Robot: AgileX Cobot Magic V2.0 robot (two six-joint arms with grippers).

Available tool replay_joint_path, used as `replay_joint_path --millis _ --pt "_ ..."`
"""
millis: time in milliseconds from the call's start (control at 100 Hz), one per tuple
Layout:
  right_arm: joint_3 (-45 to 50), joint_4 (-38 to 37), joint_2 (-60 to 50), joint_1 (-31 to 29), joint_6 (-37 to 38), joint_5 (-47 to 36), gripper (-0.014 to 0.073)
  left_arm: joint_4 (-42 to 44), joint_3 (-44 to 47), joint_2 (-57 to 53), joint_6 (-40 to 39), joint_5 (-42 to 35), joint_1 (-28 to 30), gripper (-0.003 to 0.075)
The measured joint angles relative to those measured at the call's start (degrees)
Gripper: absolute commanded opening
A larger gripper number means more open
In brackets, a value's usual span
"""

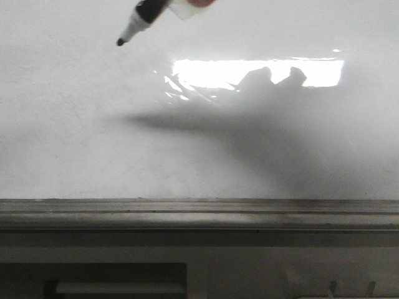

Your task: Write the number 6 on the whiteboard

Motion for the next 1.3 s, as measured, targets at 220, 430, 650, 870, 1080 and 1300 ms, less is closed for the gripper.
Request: replay_joint_path --millis 220,430,650,870,1080,1300 --pt "11.85 0.15 -10.59 0.0 -0.11 -12.29 -0.0045 -6.03 3.94 -3.07 0.0 -6.03 2.27 0.045" --pt "15.13 2.15 -11.71 0.0 -0.11 -22.64 -0.0045 -8.21 4.37 -3.42 0.0 -8.33 2.4 0.045" --pt "15.18 4.44 -8.37 0.0 -0.11 -30.56 -0.0045 -8.55 4.37 -3.42 0.0 -8.51 2.4 0.045" --pt "13.39 5.16 -2.7 0.4 -0.11 -26.1 -0.0045 -8.58 4.37 -3.42 0.0 -8.77 2.4 0.045" --pt "12.96 5.16 -0.31 -0.86 -0.11 -13.09 -0.0045 -8.58 4.47 -3.42 0.0 -8.77 2.4 0.045" --pt "12.96 2.46 -3.53 -8.06 1.99 -5.82 -0.0045 -8.58 4.47 -3.42 0.0 -8.87 2.4 0.045"
